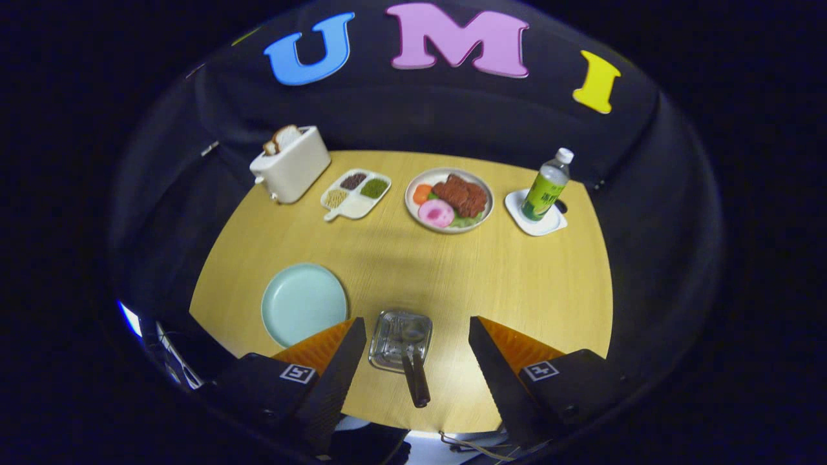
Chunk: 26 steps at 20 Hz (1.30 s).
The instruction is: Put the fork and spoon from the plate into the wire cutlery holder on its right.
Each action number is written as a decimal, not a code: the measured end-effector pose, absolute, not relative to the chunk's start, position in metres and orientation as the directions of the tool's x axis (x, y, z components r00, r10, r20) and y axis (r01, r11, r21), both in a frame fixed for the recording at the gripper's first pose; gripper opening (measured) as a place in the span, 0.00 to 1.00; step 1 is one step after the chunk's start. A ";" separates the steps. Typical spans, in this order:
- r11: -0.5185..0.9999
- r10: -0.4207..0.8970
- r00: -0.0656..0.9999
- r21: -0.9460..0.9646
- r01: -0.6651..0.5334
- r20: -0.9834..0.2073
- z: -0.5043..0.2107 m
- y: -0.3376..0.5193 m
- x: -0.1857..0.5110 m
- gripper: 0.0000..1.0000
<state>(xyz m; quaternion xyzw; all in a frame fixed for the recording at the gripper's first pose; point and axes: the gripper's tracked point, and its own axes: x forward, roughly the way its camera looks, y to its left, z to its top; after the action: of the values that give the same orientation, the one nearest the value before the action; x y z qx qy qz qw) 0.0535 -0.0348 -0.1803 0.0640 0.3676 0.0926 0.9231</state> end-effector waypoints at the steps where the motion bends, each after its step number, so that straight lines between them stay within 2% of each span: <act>1: 0.978 0.200 0.758 0.175 -0.114 -0.621 -0.166 -0.037 0.050 1.00; 5: 0.983 0.153 0.882 0.164 -0.087 -0.446 -0.117 -0.044 0.041 1.00; 10: 0.970 0.144 0.946 0.229 -0.077 -0.292 -0.084 -0.049 0.032 0.99; 14: 0.976 0.136 0.956 0.200 -0.085 -0.260 -0.082 -0.057 0.030 0.99; 19: 0.979 0.144 0.949 0.179 -0.096 -0.281 -0.094 -0.052 0.033 0.99; 26: 0.983 0.119 0.969 0.167 -0.083 -0.217 -0.072 -0.055 0.038 0.99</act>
<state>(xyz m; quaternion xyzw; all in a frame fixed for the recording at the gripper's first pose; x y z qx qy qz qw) 0.0376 -0.0545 -0.0719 0.0784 0.1138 0.0509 0.9891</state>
